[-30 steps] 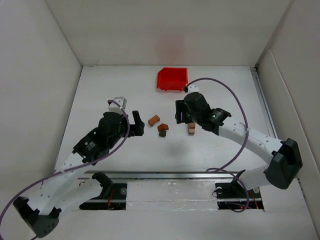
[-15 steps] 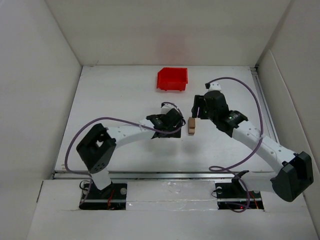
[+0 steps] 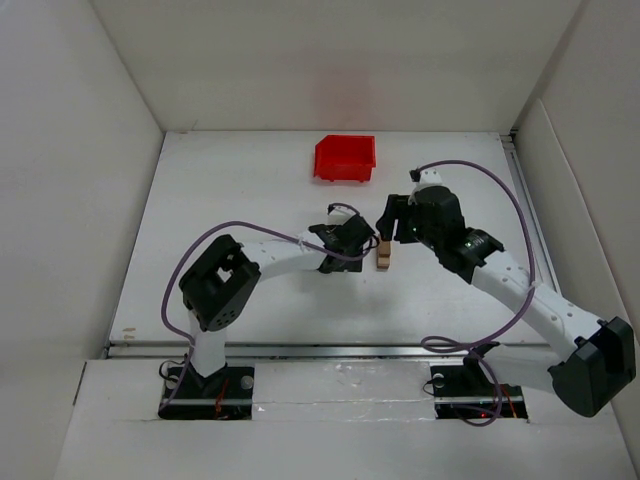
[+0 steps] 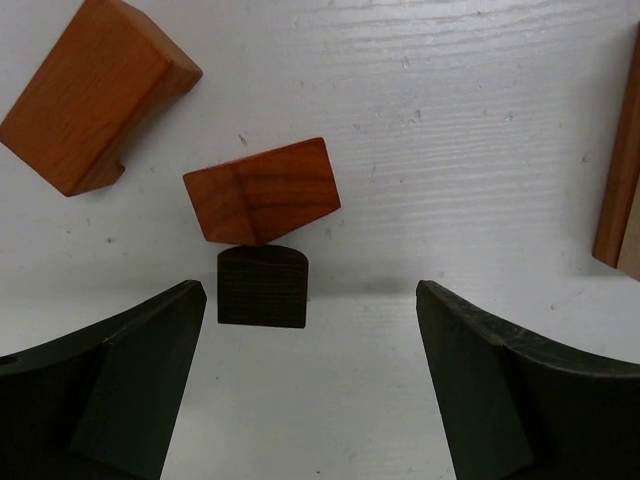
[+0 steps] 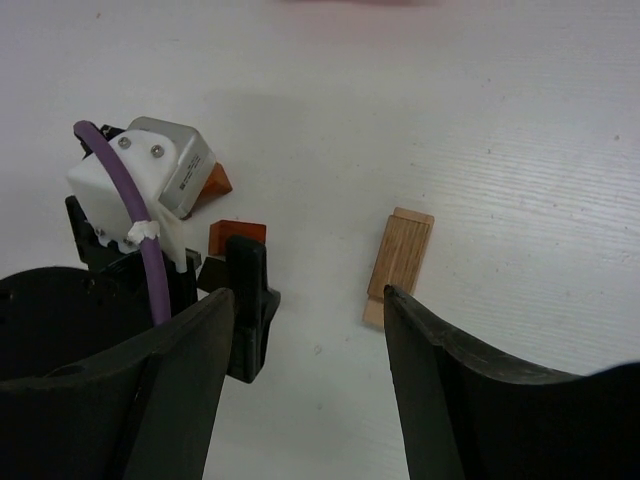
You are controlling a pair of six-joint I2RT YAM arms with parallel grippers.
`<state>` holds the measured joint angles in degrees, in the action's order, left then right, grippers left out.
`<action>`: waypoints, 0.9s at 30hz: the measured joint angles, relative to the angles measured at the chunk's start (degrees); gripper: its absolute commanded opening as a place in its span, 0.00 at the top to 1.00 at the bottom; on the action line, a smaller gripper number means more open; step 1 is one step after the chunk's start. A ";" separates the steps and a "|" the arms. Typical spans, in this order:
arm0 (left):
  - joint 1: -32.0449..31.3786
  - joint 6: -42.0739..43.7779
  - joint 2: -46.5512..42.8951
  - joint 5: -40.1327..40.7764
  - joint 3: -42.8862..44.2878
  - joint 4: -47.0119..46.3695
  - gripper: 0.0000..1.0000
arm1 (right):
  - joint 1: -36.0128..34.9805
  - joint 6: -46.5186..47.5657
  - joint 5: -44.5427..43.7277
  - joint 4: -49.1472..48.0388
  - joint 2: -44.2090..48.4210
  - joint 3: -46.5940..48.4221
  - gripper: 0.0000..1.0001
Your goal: Build the wood block tower
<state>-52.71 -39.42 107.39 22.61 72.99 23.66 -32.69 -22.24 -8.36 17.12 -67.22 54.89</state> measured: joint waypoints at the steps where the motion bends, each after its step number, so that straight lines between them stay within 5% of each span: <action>1: 0.44 0.55 0.00 -0.15 0.00 -0.15 0.17 | 0.00 0.00 0.26 -0.20 0.02 0.00 0.34; 8: 2.80 3.15 0.00 -0.46 -0.02 -0.94 0.22 | 0.00 0.00 0.92 -0.96 0.02 -0.31 0.34; 15: 2.99 4.48 0.39 -2.10 -1.42 -3.21 0.46 | 0.00 0.02 0.94 -1.03 -0.02 -0.31 0.34; 20: 2.99 4.74 0.57 -3.08 -2.60 -3.91 0.49 | 0.00 0.02 0.92 -1.11 -0.70 -0.31 0.34; 26: 2.99 5.07 0.57 -3.13 -3.10 -4.28 0.68 | 0.00 0.02 0.90 -1.11 -1.01 -0.31 0.34; 27: 2.99 5.07 0.57 -3.10 -3.10 -4.33 0.78 | 0.00 0.02 0.90 -1.11 -1.01 -0.31 0.34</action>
<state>-49.71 -34.35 107.96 19.51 69.89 19.33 -32.69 -22.22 -7.46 16.01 -68.23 54.59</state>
